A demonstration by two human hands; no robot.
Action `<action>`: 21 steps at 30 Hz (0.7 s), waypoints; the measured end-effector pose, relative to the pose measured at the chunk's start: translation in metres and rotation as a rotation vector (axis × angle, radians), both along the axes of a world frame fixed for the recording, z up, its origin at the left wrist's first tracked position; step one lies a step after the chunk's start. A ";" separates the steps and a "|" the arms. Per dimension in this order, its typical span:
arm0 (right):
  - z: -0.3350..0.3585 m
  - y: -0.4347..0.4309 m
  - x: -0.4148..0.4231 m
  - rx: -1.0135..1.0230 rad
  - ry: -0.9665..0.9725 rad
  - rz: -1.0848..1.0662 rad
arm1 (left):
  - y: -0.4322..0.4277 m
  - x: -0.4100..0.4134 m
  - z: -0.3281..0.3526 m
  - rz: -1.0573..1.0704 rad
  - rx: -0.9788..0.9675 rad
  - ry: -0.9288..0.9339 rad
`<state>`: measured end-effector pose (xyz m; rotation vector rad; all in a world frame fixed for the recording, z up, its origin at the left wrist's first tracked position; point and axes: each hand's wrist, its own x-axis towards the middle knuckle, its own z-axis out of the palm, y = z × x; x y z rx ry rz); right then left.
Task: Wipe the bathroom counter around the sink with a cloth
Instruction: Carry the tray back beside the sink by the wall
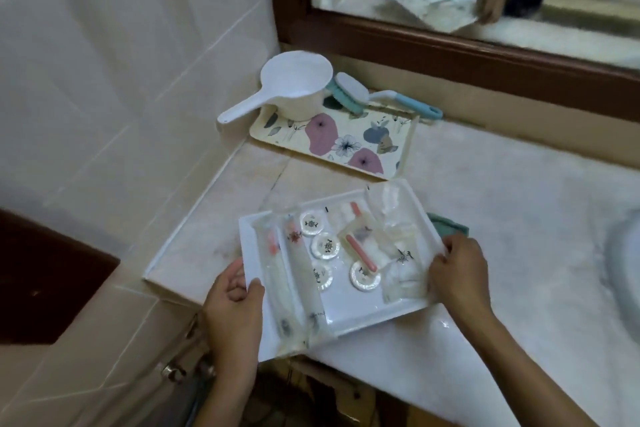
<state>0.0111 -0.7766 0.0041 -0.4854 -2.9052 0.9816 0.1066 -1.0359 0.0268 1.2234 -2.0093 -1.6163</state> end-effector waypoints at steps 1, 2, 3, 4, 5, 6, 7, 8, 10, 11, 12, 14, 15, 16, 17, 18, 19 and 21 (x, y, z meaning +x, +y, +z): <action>0.004 0.023 0.017 -0.008 0.005 -0.058 | 0.016 -0.001 0.003 -0.057 -0.002 0.000; 0.009 0.045 0.034 -0.018 0.011 -0.114 | 0.034 -0.002 0.005 -0.116 -0.013 -0.004; 0.013 0.069 0.051 -0.027 0.020 -0.168 | 0.054 -0.002 0.008 -0.174 -0.025 -0.005; 0.016 0.093 0.067 -0.038 0.030 -0.218 | 0.075 -0.002 0.009 -0.232 -0.033 0.000; 0.020 0.119 0.083 -0.050 0.039 -0.263 | 0.099 0.000 0.010 -0.291 -0.033 0.009; 0.023 0.145 0.098 -0.057 0.048 -0.302 | 0.124 0.002 0.011 -0.348 -0.030 0.023; 0.026 0.172 0.115 -0.060 0.057 -0.339 | 0.151 0.005 0.013 -0.403 -0.028 0.038; 0.029 0.199 0.131 -0.063 0.064 -0.374 | 0.178 0.009 0.014 -0.453 -0.026 0.051; 0.035 0.252 0.166 -0.075 0.081 -0.453 | 0.234 0.018 0.016 -0.541 -0.020 0.069; 0.036 0.279 0.184 -0.087 0.083 -0.498 | 0.263 0.023 0.016 -0.583 -0.015 0.077; 0.038 0.305 0.202 -0.090 0.086 -0.544 | 0.291 0.029 0.016 -0.624 -0.007 0.085; 0.041 0.355 0.235 -0.065 0.104 -0.618 | 0.347 0.039 0.017 -0.708 -0.006 0.104; 0.043 0.379 0.250 -0.051 0.113 -0.646 | 0.374 0.043 0.016 -0.753 -0.010 0.108; 0.044 0.401 0.265 -0.034 0.117 -0.671 | 0.401 0.047 0.015 -0.798 -0.010 0.108; 0.046 0.422 0.280 -0.014 0.110 -0.698 | 0.428 0.052 0.014 -0.843 -0.009 0.105; 0.047 0.442 0.294 0.005 0.102 -0.729 | 0.453 0.057 0.014 -0.882 -0.006 0.101; 0.047 0.462 0.306 0.028 0.104 -0.761 | 0.478 0.062 0.015 -0.913 0.005 0.107; 0.047 0.500 0.326 0.061 0.097 -0.827 | 0.526 0.070 0.017 -0.970 0.023 0.121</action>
